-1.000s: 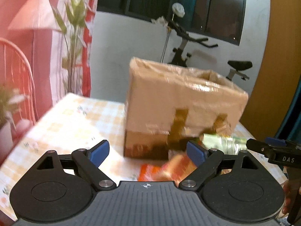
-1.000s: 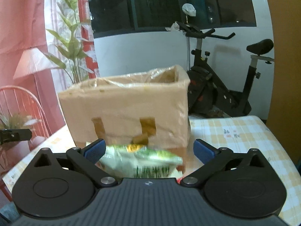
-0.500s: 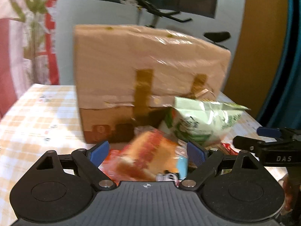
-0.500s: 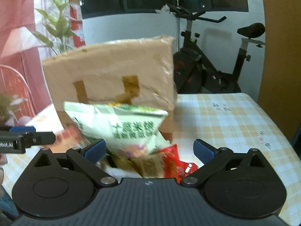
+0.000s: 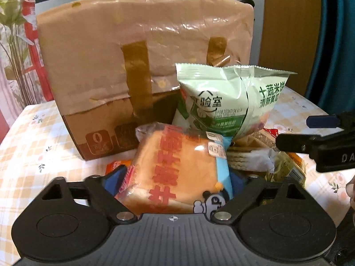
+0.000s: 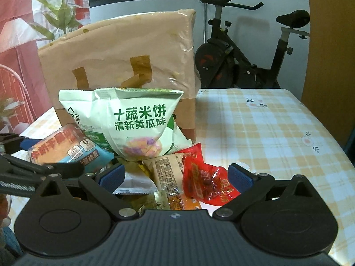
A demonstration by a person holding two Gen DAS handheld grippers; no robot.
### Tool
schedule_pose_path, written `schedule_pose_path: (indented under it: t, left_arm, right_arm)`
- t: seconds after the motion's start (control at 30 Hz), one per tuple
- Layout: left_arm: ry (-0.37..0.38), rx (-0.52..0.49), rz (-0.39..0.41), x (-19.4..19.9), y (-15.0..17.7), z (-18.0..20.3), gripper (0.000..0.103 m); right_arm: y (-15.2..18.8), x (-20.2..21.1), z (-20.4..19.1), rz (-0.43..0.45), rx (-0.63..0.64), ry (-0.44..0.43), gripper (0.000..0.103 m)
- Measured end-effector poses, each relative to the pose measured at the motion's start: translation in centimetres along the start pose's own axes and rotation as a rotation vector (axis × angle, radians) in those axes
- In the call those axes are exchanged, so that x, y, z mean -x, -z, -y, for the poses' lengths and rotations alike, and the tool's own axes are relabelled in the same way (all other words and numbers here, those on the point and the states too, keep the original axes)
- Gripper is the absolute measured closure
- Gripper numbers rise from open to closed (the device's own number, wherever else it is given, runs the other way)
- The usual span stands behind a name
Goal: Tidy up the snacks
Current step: 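Grasp the bread loaf package with red text with the left gripper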
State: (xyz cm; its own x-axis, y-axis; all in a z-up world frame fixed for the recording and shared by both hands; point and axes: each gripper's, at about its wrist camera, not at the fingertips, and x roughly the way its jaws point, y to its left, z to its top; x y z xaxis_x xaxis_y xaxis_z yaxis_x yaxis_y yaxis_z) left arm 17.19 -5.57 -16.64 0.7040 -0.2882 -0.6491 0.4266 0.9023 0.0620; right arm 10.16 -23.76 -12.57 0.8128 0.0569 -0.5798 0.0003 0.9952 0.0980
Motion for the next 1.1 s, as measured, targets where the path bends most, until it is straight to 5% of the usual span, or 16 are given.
schedule_pose_path:
  t: [0.47,1.1]
  left_arm:
    - [0.006,0.115,0.114,5.0,0.3,-1.5,0.025]
    - [-0.098,0.229,0.196,8.0,0.9,-4.2,0.025]
  right_arm:
    - [-0.4,0.6,-0.1,0.008,-0.008,-0.03,0.003]
    - [-0.7,0.5,-1.8,-0.01,0.016,-0.099,0.012]
